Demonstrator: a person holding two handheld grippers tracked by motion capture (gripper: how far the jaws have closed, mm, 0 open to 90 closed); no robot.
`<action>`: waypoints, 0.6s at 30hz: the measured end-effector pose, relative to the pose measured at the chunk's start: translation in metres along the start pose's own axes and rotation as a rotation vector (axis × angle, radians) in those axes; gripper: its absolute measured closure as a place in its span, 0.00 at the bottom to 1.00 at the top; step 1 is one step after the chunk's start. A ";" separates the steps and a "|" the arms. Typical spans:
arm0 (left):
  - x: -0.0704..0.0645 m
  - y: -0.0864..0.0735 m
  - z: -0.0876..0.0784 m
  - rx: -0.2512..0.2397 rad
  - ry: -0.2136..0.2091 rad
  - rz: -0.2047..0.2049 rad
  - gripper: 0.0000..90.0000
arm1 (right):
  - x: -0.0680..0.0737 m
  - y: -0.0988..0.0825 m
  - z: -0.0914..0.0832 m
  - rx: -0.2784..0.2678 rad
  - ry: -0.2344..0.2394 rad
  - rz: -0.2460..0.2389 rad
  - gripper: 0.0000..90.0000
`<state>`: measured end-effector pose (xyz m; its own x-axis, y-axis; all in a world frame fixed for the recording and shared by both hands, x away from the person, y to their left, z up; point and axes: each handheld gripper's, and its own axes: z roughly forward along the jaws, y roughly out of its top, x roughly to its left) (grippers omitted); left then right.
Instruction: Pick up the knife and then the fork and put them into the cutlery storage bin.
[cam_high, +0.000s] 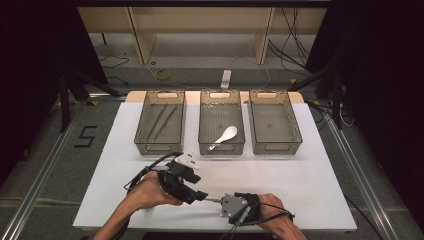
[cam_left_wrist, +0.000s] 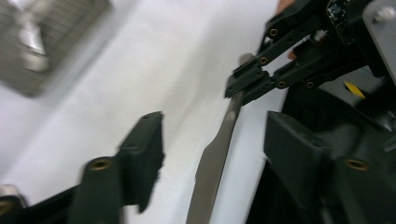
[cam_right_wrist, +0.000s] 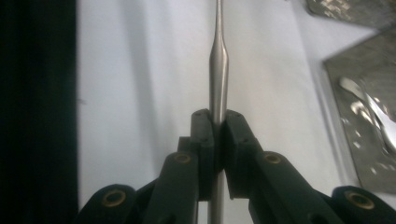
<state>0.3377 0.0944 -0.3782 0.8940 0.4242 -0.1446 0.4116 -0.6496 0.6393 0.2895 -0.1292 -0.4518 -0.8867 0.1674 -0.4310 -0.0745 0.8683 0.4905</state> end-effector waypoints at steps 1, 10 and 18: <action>0.002 -0.001 -0.003 -0.025 0.024 -0.004 0.36 | -0.003 -0.002 -0.001 0.000 -0.003 0.011 0.94; 0.024 -0.023 -0.021 -0.149 0.205 -0.108 0.23 | -0.036 -0.030 -0.014 0.033 -0.089 0.175 0.94; 0.045 -0.046 -0.023 -0.190 0.304 -0.209 0.19 | -0.065 -0.051 -0.030 0.006 -0.166 0.310 0.94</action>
<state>0.3546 0.1583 -0.3967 0.6897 0.7202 -0.0746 0.5135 -0.4139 0.7517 0.3375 -0.1982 -0.4262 -0.7801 0.4970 -0.3799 0.1897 0.7666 0.6135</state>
